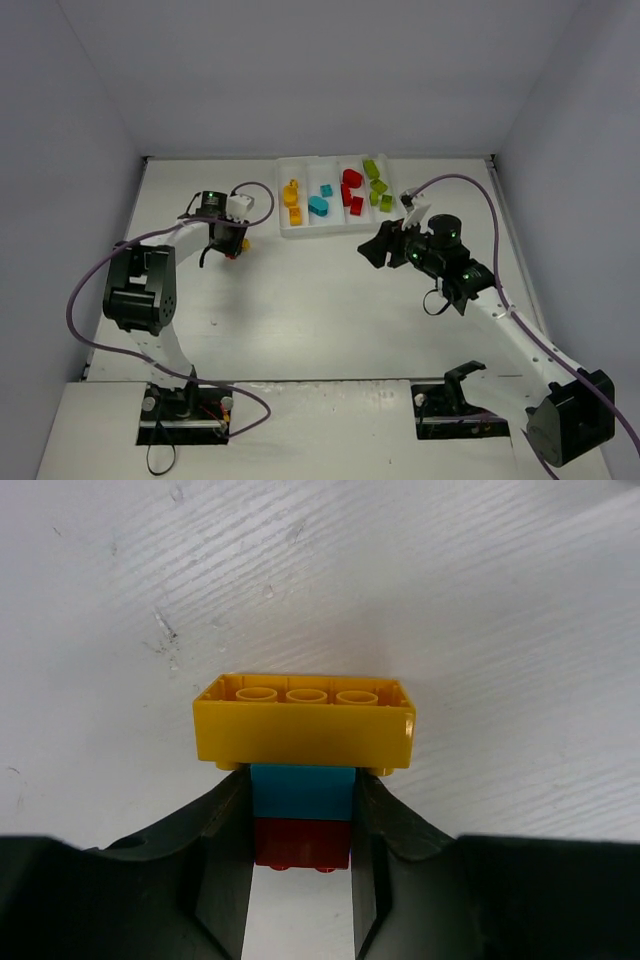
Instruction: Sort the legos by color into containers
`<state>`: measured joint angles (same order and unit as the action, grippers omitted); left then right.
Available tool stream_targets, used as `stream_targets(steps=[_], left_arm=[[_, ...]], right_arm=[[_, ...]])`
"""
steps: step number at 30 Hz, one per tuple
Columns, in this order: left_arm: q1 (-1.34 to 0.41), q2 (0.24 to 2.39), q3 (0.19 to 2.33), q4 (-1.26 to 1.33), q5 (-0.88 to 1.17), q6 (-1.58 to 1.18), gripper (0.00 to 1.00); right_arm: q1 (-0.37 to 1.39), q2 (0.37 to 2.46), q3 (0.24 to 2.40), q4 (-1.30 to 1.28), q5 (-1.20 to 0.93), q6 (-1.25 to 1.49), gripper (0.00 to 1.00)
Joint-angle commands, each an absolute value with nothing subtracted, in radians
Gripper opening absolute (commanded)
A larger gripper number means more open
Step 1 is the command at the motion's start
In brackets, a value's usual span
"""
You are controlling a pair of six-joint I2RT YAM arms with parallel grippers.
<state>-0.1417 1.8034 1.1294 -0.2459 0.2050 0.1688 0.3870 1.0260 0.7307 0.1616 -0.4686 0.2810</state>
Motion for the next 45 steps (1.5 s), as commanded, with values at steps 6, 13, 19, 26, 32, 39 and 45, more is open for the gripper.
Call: stream_targets(steps=[6, 13, 19, 26, 32, 39, 45], left_arm=[[-0.253, 1.373, 1.074, -0.132, 0.345, 0.245, 0.12], [-0.509, 1.072, 0.988, -0.156, 0.377, 0.37, 0.12], [-0.643, 0.962, 0.948, -0.189, 0.367, 0.411, 0.12], [-0.675, 0.931, 0.922, -0.203, 0.37, 0.449, 0.12], [-0.675, 0.942, 0.91, -0.195, 0.383, 0.454, 0.12], [-0.673, 0.957, 0.91, -0.176, 0.396, 0.439, 0.12], [-0.673, 0.966, 0.91, -0.183, 0.403, 0.442, 0.12]], right_arm=[[0.391, 1.08, 0.825, 0.23, -0.626, 0.388, 0.56], [0.48, 1.173, 0.923, 0.267, -0.675, 0.492, 0.61], [0.574, 1.226, 0.986, 0.34, -0.664, 0.581, 0.7], [0.632, 1.259, 0.994, 0.414, -0.65, 0.617, 0.71], [0.664, 1.282, 1.009, 0.419, -0.634, 0.611, 0.71], [0.716, 1.316, 1.008, 0.407, -0.597, 0.566, 0.68], [0.729, 1.325, 0.999, 0.402, -0.554, 0.551, 0.34]])
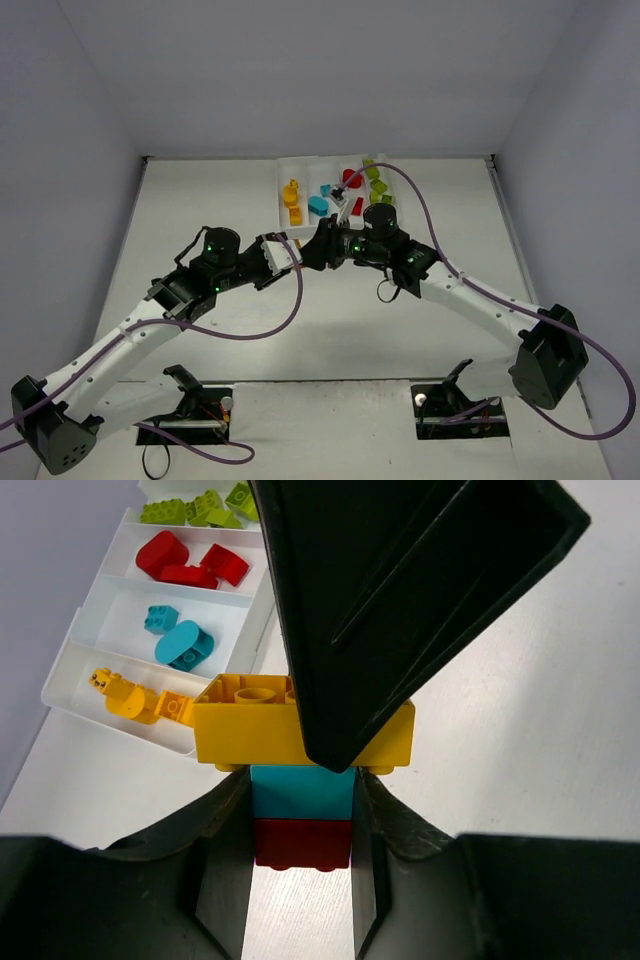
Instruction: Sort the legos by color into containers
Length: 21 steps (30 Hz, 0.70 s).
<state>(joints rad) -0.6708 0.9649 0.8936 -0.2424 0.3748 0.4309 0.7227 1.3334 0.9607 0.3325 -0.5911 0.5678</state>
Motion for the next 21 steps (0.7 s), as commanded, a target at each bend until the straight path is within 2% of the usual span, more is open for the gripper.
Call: stream_targets(steps=[1, 3, 6, 12, 15, 21], left_arm=[[-0.673, 0.968, 0.908, -0.187, 0.403, 0.442, 0.12], [-0.673, 0.971, 0.908, -0.196, 0.4, 0.448, 0.12], [-0.672, 0.973, 0.902, -0.21, 0.393, 0.446, 0.11], [-0.655, 0.988, 0.905, -0.23, 0.382, 0.434, 0.06], [-0.632, 1.009, 0.902, -0.232, 0.39, 0.426, 0.06], [-0.531, 1.057, 0.905, -0.177, 0.434, 0.362, 0.06]], right_arm=[[0.73, 1.322, 0.999, 0.399, -0.545, 0.542, 0.27], [0.729, 1.309, 0.999, 0.379, -0.517, 0.529, 0.12], [0.726, 1.287, 1.005, 0.324, -0.447, 0.479, 0.0], [0.643, 1.247, 1.003, 0.279, -0.429, 0.449, 0.0], [0.546, 1.265, 1.008, 0.272, -0.465, 0.434, 0.0], [0.465, 1.445, 1.132, 0.236, -0.465, 0.332, 0.0]])
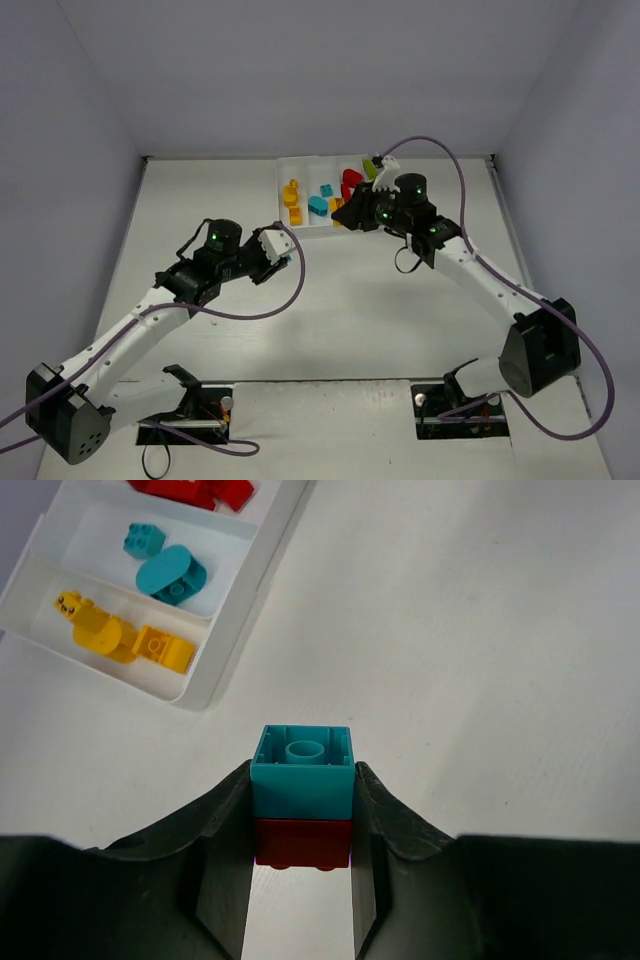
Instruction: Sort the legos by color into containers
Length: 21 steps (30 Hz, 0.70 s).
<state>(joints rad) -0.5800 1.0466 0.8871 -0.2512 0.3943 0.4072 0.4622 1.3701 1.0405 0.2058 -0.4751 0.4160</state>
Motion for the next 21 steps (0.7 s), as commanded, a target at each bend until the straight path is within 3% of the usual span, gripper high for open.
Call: stream_targets(steps=[1, 10, 21], left_arm=[[-0.514, 1.063, 0.908, -0.164, 0.436, 0.323, 0.06], [-0.411, 1.065, 0.925, -0.112, 0.299, 0.19, 0.06], [-0.388, 1.066, 0.93, -0.095, 0.344, 0.163, 0.06]], right_arm=[[0.465, 1.484, 1.161, 0.227, -0.457, 0.319, 0.01], [0.472, 1.972, 1.554, 0.227, -0.42, 0.273, 0.04], [0.514, 2.253, 1.838, 0.227, -0.417, 0.319, 0.12]])
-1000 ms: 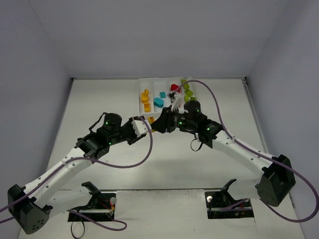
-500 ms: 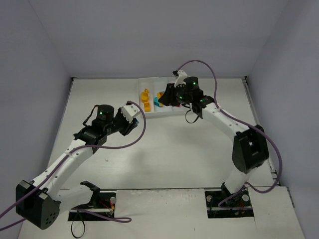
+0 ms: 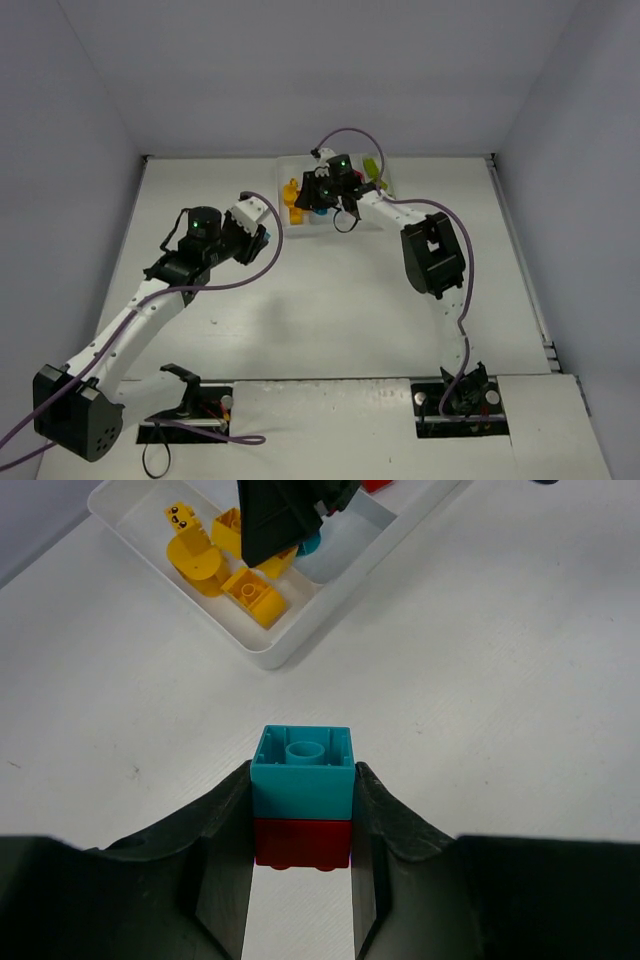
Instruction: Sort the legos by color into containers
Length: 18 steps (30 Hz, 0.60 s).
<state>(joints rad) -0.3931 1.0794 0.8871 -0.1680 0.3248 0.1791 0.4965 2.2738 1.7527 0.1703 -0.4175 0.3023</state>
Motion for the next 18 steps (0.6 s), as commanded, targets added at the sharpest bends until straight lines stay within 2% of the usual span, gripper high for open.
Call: stream_targets(steps=[1, 3, 4, 7, 12, 15, 18], left_arm=[[-0.388, 1.068, 0.93, -0.095, 0.345, 0.163, 0.06], [-0.387, 1.066, 0.931, -0.097, 0.35, 0.163, 0.06], [-0.387, 1.066, 0.93, -0.097, 0.353, 0.163, 0.06], [-0.387, 1.068, 0.93, -0.097, 0.364, 0.164, 0.06], [-0.385, 1.062, 0.927, -0.097, 0.385, 0.178, 0.06], [-0.385, 1.052, 0.92, -0.095, 0.432, 0.193, 0.07], [-0.388, 1.026, 0.904, -0.081, 0.483, 0.244, 0.07]], right_arm=[[0.521, 2.273, 1.856, 0.227, -0.417, 0.322, 0.15], [0.526, 2.29, 1.873, 0.227, -0.42, 0.331, 0.22], [0.531, 2.302, 1.879, 0.227, -0.423, 0.334, 0.3], [0.532, 2.31, 1.891, 0.227, -0.43, 0.342, 0.46], [0.526, 2.287, 1.873, 0.226, -0.451, 0.345, 0.51], [0.525, 2.212, 1.814, 0.227, -0.472, 0.341, 0.52], [0.525, 2.05, 1.709, 0.233, -0.511, 0.344, 0.52]])
